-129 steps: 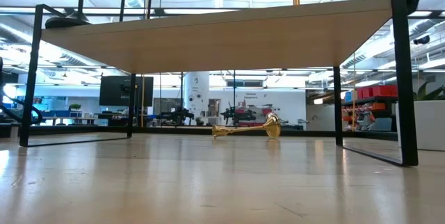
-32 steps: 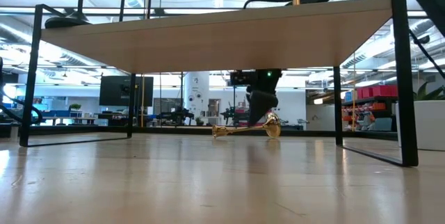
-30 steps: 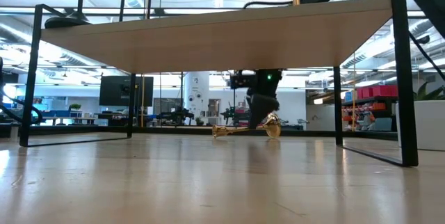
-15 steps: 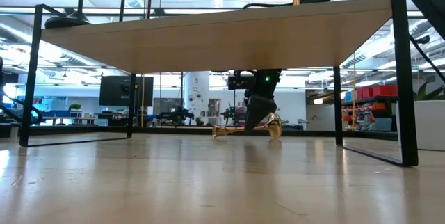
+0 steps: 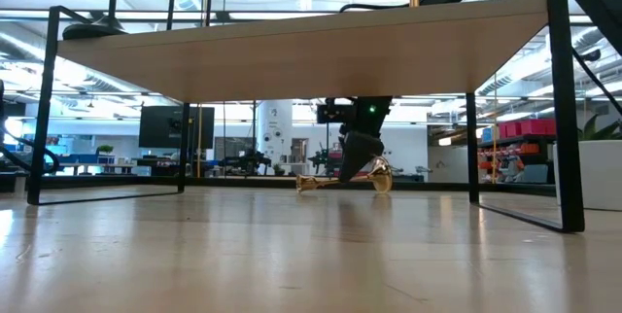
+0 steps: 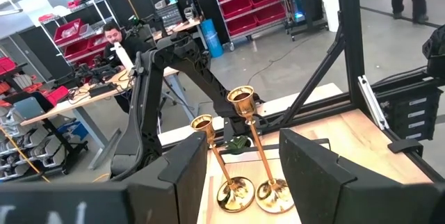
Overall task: Pick & Place candle stick holders
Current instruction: Put the gold candle holder on the shelf aligned with the other gold candle holder
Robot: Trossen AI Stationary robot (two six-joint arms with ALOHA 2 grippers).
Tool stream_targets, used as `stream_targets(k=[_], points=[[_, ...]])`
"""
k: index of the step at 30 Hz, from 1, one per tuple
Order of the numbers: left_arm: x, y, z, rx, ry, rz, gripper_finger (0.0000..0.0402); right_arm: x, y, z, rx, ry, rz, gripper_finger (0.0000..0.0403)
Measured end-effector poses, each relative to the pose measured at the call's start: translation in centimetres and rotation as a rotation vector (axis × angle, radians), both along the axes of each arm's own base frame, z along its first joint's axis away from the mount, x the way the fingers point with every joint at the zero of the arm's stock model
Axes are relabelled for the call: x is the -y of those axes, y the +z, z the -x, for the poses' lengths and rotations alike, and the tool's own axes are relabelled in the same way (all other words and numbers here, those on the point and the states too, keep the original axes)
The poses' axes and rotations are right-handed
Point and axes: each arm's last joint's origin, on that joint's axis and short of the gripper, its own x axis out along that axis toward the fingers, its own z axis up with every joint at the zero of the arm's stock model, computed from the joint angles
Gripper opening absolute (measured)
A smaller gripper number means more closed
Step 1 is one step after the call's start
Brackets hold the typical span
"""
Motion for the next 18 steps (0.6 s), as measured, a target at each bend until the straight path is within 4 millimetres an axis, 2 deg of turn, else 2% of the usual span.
stream_targets(k=[9, 18], points=[[0.0, 0.0, 0.0, -0.004, 0.0, -0.002, 0.0181, 0.1, -2.0, -0.5, -0.028, 0.003, 0.003, 0.0121], [0.0, -0.1, 0.0, -0.006, 0.0, -0.003, 0.0181, 0.3, -2.2, -0.9, 0.016, -0.009, -0.007, 0.0121]])
